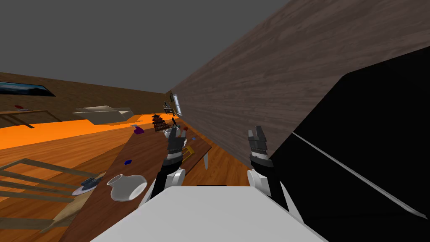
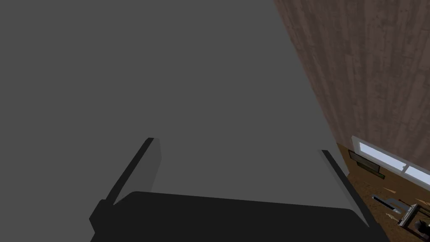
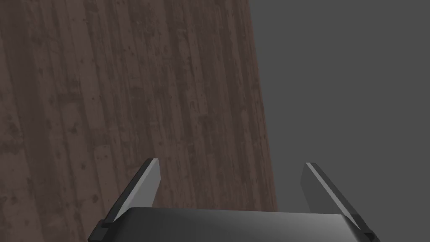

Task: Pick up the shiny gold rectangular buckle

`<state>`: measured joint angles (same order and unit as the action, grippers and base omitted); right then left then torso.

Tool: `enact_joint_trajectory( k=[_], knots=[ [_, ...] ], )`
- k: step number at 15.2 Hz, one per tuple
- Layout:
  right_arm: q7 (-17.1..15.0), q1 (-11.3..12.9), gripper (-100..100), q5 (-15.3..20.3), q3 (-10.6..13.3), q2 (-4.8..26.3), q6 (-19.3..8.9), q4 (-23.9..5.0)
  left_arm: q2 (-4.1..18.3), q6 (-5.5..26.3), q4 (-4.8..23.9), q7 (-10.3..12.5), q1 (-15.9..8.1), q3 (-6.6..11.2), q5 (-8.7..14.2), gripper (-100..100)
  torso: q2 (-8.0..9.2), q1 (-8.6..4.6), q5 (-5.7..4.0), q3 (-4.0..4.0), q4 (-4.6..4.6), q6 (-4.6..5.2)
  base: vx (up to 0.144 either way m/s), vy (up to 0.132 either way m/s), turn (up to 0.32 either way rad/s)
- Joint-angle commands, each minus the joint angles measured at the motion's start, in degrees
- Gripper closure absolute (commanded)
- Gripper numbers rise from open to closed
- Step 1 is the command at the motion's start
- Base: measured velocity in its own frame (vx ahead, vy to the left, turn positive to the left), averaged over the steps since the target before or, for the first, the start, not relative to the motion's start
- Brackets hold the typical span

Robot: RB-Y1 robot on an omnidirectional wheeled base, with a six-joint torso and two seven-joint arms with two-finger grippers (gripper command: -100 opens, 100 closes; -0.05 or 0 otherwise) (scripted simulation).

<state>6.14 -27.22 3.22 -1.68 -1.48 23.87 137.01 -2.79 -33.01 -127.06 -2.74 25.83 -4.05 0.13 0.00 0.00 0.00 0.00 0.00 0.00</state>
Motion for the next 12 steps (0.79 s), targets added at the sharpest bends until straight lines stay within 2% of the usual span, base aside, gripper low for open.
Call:
enact_joint_trajectory(
  k=[1,2,3,4,5,6,8,9,10,11,12],
  knots=[
    [0.0,0.0,0,0.0,0.0,0.0,0.0,0.0,2.73,0.7,0.57,0.27,-0.24,0.2,0.33,-100,0.0,0.0,0.0,0.0,0.0,0.0,-0.02,-0.021,-0.023],
    [0.0,0.0,0,0.0,0.0,0.0,0.0,0.0,2.73,0.7,0.57,0.27,-0.24,0.2,0.33,-100,0.04,-0.04,-0.01,0.02,0.0,0.01,-0.033,-0.033,-0.025],
    [0.0,0.0,0,0.0,0.0,0.0,0.0,0.0,4.69,1.41,1.16,0.55,-0.49,0.4,0.67,-100,0.09,-0.08,-0.02,0.05,0.02,0.01,-0.036,-0.044,-0.031],
    [0.0,0.01,0,0.0,0.01,0.0,0.0,0.0,4.69,1.41,1.16,0.55,-0.49,0.4,0.67,-100,0.12,-0.13,-0.03,0.07,0.02,0.01,-0.032,-0.046,-0.02],
    [0.0,0.01,0,0.0,0.01,0.0,0.0,0.0,6.7,2.35,1.93,0.91,-0.81,0.66,1.12,-100,0.13,-0.16,-0.03,0.07,0.03,0.01,-0.03,-0.042,-0.032],
    [0.0,0.01,0,0.0,0.01,-0.01,0.0,0.0,6.7,2.35,1.93,0.91,-0.81,0.66,1.12,-100,0.13,-0.16,-0.03,0.07,0.03,0.01,-0.027,-0.033,-0.026],
    [0.0,0.01,0,0.0,0.0,0.0,0.0,0.0,10.01,4.87,4.0,1.88,-1.68,1.36,2.33,-100,0.11,-0.11,-0.02,0.06,0.02,0.01,-0.025,-0.027,-0.048],
    [0.0,0.01,0,0.0,0.01,0.0,0.0,0.0,10.55,4.87,4.0,1.88,-1.68,1.36,2.33,-100,0.11,-0.09,-0.02,0.06,0.02,0.02,-0.022,-0.019,-0.053],
    [0.0,0.0,0,0.0,0.0,0.0,0.0,0.0,12.28,6.44,5.28,2.47,-2.21,1.78,3.08,-100,0.1,-0.07,-0.02,0.06,0.02,0.01,-0.016,-0.015,-0.049],
    [0.0,0.0,0,0.0,0.0,0.0,0.0,0.0,12.37,6.44,5.28,2.47,-2.21,1.78,3.08,-100,0.08,-0.05,-0.01,0.05,0.02,0.01,-0.012,-0.01,-0.038],
    [0.0,0.0,0,0.0,0.0,0.0,0.0,0.0,14.11,8.18,6.7,3.13,-2.81,2.25,3.92,-100,0.07,-0.02,-0.01,0.04,0.01,0.0,-0.01,-0.008,-0.049]
  ],
)
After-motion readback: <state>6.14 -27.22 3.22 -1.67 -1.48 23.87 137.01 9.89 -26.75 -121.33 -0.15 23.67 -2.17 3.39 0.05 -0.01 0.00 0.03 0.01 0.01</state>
